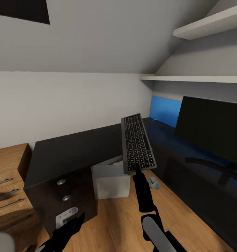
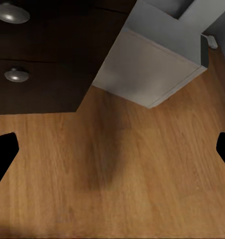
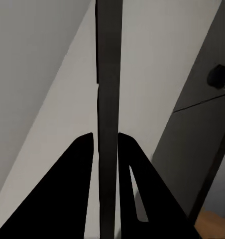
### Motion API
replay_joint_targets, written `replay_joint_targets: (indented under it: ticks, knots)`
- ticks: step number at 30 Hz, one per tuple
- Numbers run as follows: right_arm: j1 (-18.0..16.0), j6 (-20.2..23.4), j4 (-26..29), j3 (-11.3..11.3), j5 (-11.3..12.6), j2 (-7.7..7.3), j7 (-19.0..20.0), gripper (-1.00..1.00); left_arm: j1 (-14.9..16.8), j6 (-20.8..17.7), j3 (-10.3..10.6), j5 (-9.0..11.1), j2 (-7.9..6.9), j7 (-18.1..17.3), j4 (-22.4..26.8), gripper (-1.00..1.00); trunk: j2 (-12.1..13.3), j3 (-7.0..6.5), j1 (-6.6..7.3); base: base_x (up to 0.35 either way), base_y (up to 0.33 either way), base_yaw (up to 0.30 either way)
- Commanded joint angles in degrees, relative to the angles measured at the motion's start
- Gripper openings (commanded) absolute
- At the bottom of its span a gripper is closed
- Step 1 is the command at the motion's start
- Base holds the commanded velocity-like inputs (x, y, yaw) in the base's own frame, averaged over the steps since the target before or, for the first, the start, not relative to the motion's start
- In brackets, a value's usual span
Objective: In the bedroom, organize the workspace by keeping the computer under the desk, ensuring the monitor is on the desk, placing the keyboard on the desk next to the monitor, placing the mouse on the desk next to the keyboard, moving the folder from the swivel chair onto the desk next to the mouse, stacking the notebook on top of the folder with the pen on top of the notebook, and positioning the swivel chair next to the desk.
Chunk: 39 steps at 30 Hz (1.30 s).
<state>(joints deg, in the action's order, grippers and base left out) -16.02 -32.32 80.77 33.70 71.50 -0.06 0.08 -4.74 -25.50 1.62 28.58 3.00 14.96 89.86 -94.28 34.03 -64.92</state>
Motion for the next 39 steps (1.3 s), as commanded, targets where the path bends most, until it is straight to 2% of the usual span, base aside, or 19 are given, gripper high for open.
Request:
replay_joint_targets:
  ticks: [1,14,22,39]
  knots:
    - [-0.1,-0.3,0.0,0.1,0.2,0.01,0.2,-1.0,0.0,-0.2,0.0,0.6,0.0,0.5,0.1,1.0,0.0,0.04,0.04,-0.338,0.0,0.0]
    - [-0.1,-0.3,-0.2,0.1,0.1,0.06,-1.1,-1.0,0.0,-0.2,0.0,0.5,-0.01,0.5,0.1,1.0,0.0,0.41,0.04,-0.306,0.0,-0.068]
    - [-0.1,-0.3,-0.2,0.2,0.1,0.12,-1.2,-1.0,0.0,-0.2,0.0,0.5,-0.08,0.5,0.1,1.0,0.0,0.95,0.04,-0.029,0.015,-0.168]
    - [-0.1,-0.3,-0.2,0.2,0.1,0.14,-1.2,-1.0,0.0,-0.2,0.0,0.6,-0.04,0.5,0.1,1.0,0.0,2.13,0.04,-0.047,0.189,-0.171]
